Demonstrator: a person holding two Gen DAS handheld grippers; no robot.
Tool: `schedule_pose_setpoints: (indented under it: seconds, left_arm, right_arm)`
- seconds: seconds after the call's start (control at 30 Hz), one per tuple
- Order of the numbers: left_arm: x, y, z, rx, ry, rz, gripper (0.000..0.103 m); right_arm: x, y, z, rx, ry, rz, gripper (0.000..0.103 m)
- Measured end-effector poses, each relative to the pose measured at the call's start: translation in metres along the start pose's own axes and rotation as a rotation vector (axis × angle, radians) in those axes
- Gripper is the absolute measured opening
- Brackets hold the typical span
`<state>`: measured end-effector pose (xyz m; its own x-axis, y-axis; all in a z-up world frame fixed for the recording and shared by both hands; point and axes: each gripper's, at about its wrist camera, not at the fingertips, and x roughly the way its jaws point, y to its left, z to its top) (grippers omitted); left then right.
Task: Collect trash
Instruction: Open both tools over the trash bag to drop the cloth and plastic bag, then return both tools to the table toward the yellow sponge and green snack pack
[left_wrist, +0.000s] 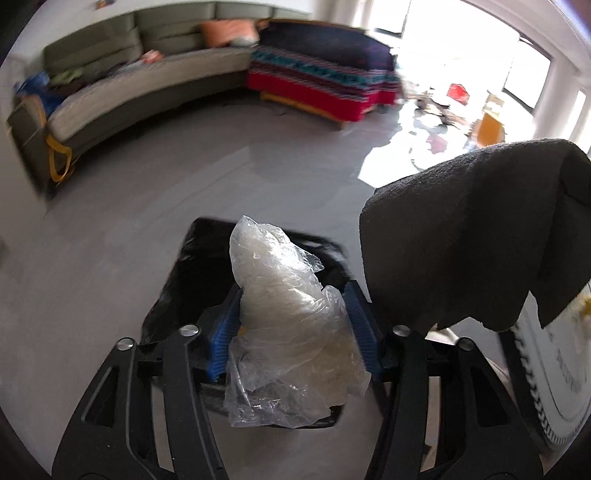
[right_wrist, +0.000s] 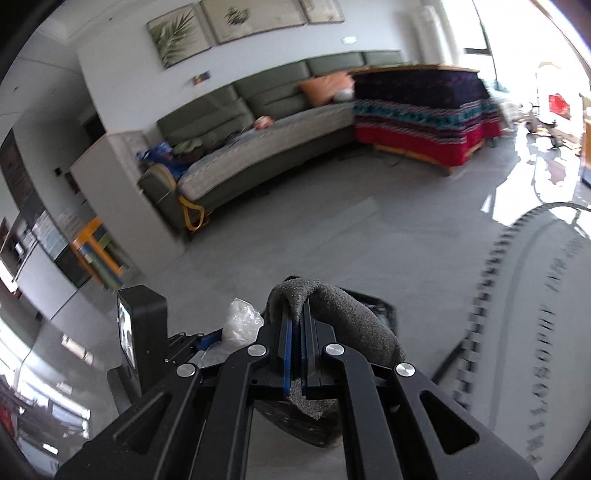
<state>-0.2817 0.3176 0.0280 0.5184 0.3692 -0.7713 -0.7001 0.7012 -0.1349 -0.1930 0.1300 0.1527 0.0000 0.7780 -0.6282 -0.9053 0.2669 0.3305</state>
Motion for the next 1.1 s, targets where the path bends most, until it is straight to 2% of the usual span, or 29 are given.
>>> schedule_pose_setpoints:
  seconds: [0.03,0.07,0.13,0.17,0.37,0.7,1.1]
  left_arm:
    - [0.002,0.009,0.0,-0.031,0.009,0.014,0.085]
    - [0.003,0.018,0.001,-0.07,0.014,0.039,0.097]
    - [0.002,0.031,0.002,-0.119,0.003,0.067,0.097]
    - [0.001,0.036,0.003,-0.138,0.003,0.075,0.097]
    - [-0.002,0.045,0.001,-0.159,0.007,0.081,0.097]
    - [-0.007,0.023,0.0,-0.07,0.0,0.075,0.097]
    - [-0.017,-0.033,0.002,0.044,0.007,-0.043,0.097]
  right_arm:
    - [0.011,0.005,0.003,-0.007,0.017,0.021,0.006]
    - [0.021,0.008,0.005,-0.013,0.039,0.029,0.01]
    - [0.041,0.011,0.011,-0.006,0.073,-0.009,0.053]
    - [0.044,0.011,0.012,0.004,0.057,-0.012,0.056]
    - [0.042,0.01,0.009,0.0,0.046,-0.018,0.056]
    - [0.025,-0.003,0.01,0.028,0.015,-0.001,0.056]
    - [-0.027,-0.031,-0.001,0.079,-0.063,-0.059,0.056]
